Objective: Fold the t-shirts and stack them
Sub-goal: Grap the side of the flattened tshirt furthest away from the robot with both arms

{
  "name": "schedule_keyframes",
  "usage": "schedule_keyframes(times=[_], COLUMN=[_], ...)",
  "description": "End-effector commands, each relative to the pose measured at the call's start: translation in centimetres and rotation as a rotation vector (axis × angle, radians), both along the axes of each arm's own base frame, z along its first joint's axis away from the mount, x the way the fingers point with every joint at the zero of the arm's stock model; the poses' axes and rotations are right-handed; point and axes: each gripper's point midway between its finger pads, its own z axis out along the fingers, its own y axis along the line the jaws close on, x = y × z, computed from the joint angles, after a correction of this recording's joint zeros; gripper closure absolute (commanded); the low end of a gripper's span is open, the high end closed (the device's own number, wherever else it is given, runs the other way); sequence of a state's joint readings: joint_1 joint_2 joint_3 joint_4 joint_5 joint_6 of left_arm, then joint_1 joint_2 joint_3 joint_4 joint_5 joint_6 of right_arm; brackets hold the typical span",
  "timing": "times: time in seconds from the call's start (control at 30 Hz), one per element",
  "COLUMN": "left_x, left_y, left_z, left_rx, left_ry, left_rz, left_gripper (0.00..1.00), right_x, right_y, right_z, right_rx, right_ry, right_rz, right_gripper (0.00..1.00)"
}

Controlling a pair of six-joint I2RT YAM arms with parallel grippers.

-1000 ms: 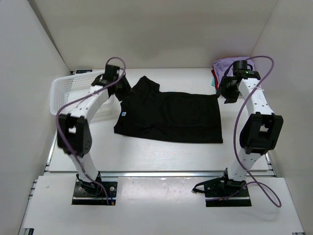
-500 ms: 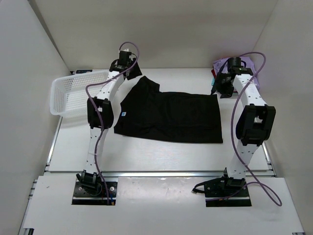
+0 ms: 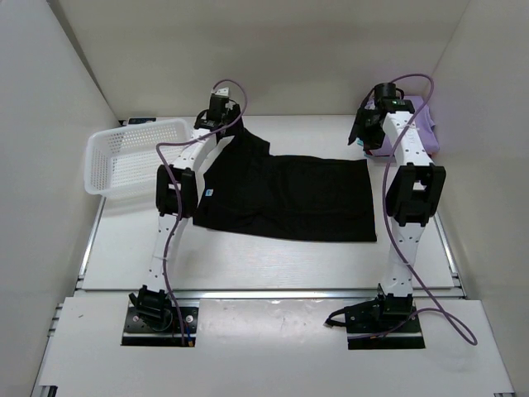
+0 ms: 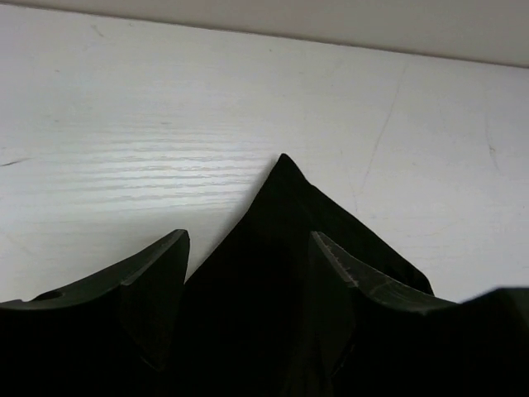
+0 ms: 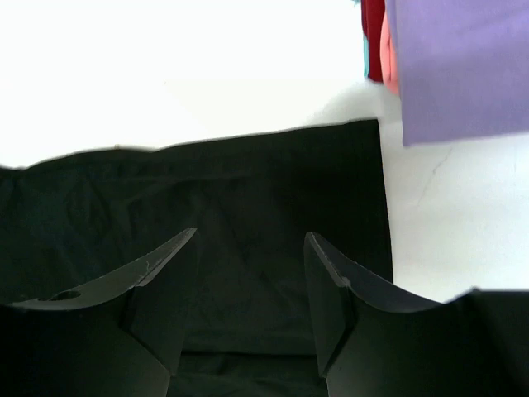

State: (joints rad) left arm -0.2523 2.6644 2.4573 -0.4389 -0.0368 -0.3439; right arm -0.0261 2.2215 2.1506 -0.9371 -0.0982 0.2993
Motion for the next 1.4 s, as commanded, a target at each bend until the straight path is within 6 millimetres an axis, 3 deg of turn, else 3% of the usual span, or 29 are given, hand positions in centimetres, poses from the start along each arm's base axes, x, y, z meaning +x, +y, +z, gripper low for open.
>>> schedule_keyframes(times=[0.0,0.13,0.27,0.3,0.33,0.37,0.4,0.43,0.5,0.67,0.77,0.9,0.93,1.17,1.2,1.3,1.37], left_x=[0.3,-0.4,-0.7,-0.9,-1.0,-1.3,-1.4,-1.7,-2.1,-1.0,-0.9,-1.2,-1.3,-2.2,-2.5,-2.5,-2.5], left_y=[-1.3,-1.0,-0.3,-0.6,-0.3,-0.6,-0.4,-0.2,-0.7,1.3,1.9,0.8,0.8,-0.3,-0.4,-0.6,-0.5], left_z=[-0.4,-2.0,-3.1,-3.3,-3.8,-3.8,-3.9,-4.7,-4.5,-0.7,0.3,0.6,0.4,1.5,0.9,1.3,1.1], left_rx=[-0.056,-0.056,-0.103,-0.116,-0.127,-0.149,-0.174,-0.193,-0.218,-0.286,-0.371,-0.432,-0.43,-0.423,-0.423,-0.431,-0.434], left_ry=[0.003,0.061,0.108,0.115,0.134,0.149,0.165,0.193,0.214,0.166,0.165,0.187,0.196,0.201,0.216,0.214,0.219], left_rz=[-0.059,-0.057,-0.016,-0.023,-0.014,-0.032,-0.037,-0.027,-0.053,0.011,0.018,-0.033,-0.034,-0.087,-0.089,-0.095,-0.096], left_gripper=[0.3,0.35,0.44,0.5,0.65,0.74,0.95,1.0,1.0,1.0,1.0,1.0,1.0,1.0,1.0,1.0,1.0], right_x=[0.4,1.0,0.6,0.5,0.5,0.3,0.1,0.2,0.0,-0.1,0.8,2.3,2.0,5.3,5.6,5.7,5.2], right_y=[0.3,0.3,-0.2,-0.5,-1.0,-1.2,-1.5,-1.6,-1.9,-2.7,-3.2,-3.9,-4.1,-3.3,-3.5,-3.5,-3.2], right_z=[0.6,0.9,-0.9,-1.3,-1.6,-2.5,-3.2,-3.7,-4.8,-7.7,-8.2,-9.4,-10.7,-10.7,-10.9,-11.6,-11.5], right_rx=[-0.001,-0.015,-0.02,-0.026,-0.029,-0.031,-0.038,-0.036,-0.036,-0.079,-0.117,-0.129,-0.126,-0.148,-0.143,-0.123,-0.106], right_ry=[0.009,-0.006,0.026,0.033,0.035,0.052,0.064,0.069,0.083,0.129,0.102,0.103,0.14,0.102,0.104,0.123,0.143], right_rz=[0.002,0.005,-0.031,-0.042,-0.057,-0.073,-0.091,-0.095,-0.115,-0.148,-0.15,-0.181,-0.194,-0.159,-0.161,-0.176,-0.171], right_gripper=[0.49,0.49,0.48,0.48,0.48,0.48,0.47,0.46,0.46,0.45,0.44,0.4,0.4,0.39,0.4,0.59,0.89])
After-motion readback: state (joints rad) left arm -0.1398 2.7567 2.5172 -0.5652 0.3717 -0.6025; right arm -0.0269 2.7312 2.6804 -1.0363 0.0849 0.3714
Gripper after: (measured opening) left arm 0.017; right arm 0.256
